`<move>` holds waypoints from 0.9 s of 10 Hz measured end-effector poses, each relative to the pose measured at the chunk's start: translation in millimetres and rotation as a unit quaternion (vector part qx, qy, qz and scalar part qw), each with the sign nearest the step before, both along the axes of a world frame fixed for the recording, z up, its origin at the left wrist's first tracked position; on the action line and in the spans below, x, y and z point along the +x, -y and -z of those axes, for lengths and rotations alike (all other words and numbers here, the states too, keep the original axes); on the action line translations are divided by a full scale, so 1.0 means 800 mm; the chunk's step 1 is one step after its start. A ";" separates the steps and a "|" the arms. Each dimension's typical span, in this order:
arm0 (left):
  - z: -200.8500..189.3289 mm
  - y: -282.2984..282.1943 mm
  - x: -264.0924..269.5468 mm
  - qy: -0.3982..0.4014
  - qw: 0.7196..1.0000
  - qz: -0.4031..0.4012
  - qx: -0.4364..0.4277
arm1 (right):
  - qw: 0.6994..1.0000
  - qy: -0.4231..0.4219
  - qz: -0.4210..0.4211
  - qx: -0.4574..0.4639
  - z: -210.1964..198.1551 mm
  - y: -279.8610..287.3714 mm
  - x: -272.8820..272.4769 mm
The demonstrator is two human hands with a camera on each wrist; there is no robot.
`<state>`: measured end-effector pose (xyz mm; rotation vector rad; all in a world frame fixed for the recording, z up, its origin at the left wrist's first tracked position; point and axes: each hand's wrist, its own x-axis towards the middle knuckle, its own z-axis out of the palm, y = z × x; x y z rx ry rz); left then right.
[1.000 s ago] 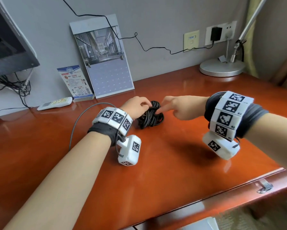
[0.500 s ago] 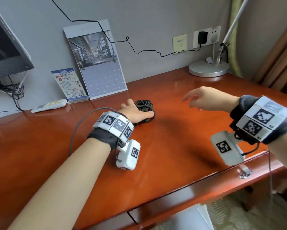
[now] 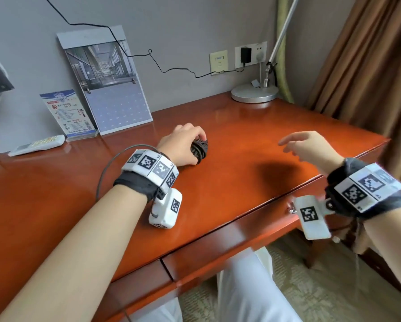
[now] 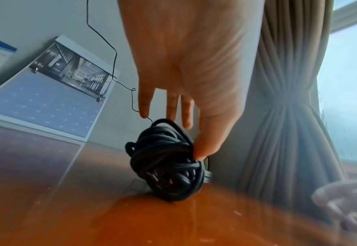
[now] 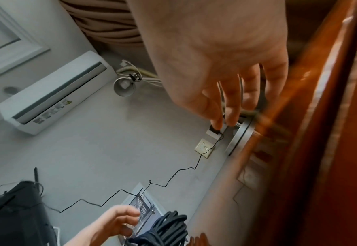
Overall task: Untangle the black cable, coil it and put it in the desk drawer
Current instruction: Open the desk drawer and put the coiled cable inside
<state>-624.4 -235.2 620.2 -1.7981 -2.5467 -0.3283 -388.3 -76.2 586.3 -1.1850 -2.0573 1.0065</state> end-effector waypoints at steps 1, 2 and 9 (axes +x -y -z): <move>-0.001 -0.003 0.004 0.017 0.999 -0.019 0.030 | 0.998 0.003 0.065 0.001 0.015 0.009 0.019; -0.006 -0.005 -0.001 0.112 0.986 -0.116 -0.040 | 0.977 -0.042 0.202 -0.046 0.038 0.017 0.039; 0.023 -0.007 0.186 -0.056 0.987 0.147 -0.039 | 0.956 -0.019 0.101 -0.275 0.096 0.089 0.078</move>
